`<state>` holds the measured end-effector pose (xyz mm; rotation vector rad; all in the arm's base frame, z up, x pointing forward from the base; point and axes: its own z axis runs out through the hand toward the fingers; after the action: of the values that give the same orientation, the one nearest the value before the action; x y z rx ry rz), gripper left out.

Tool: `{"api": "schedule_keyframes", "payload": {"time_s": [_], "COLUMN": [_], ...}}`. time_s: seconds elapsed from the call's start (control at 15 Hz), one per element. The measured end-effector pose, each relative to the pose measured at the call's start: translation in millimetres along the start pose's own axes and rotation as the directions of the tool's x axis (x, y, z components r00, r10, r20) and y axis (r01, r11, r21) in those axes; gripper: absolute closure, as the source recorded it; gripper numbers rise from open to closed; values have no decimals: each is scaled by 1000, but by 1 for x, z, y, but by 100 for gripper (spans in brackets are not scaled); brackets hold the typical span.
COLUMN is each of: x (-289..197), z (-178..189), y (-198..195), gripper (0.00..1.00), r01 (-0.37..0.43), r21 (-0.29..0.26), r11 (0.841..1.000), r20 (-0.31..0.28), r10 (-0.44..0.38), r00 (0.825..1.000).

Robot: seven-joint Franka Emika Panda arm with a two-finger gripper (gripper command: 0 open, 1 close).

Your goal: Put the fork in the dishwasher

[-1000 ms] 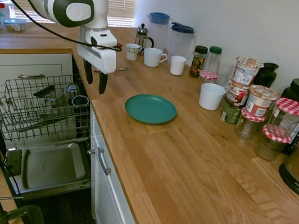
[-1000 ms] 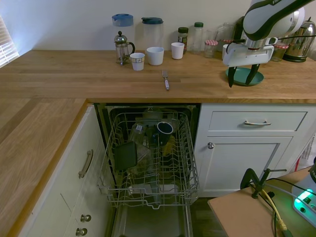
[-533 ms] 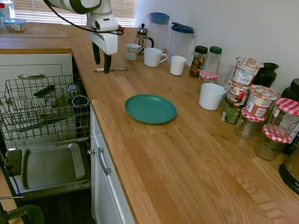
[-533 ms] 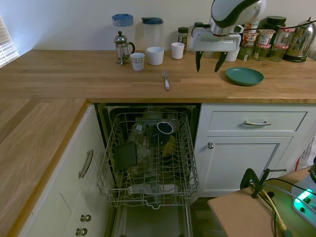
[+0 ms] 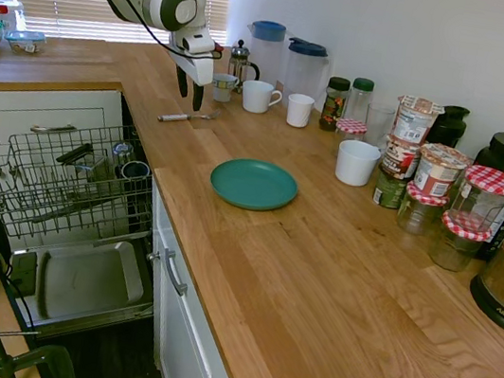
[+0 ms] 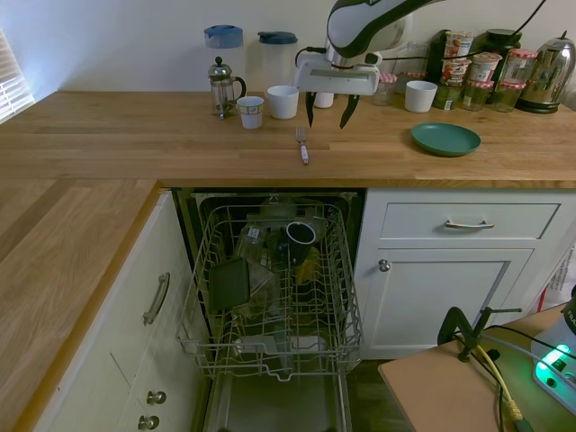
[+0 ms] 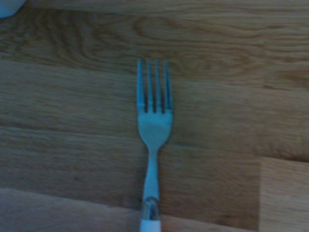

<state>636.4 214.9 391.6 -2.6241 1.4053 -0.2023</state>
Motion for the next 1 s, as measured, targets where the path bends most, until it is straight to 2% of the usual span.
{"api": "schedule_keyframes", "payload": {"time_s": [0.2, 0.4, 1.0], "x": [-8, -17, -7], "z": [23, 45, 54], "y": [-22, -30, -34], "gripper": [0, 0, 0], "r01": [-13, -31, -66], "r21": [0, -26, -46], "r11": [1000, 999, 997], "r20": [3, -2, -35], "r10": [13, 31, 64], "r00": [1000, 1000, 997]}}
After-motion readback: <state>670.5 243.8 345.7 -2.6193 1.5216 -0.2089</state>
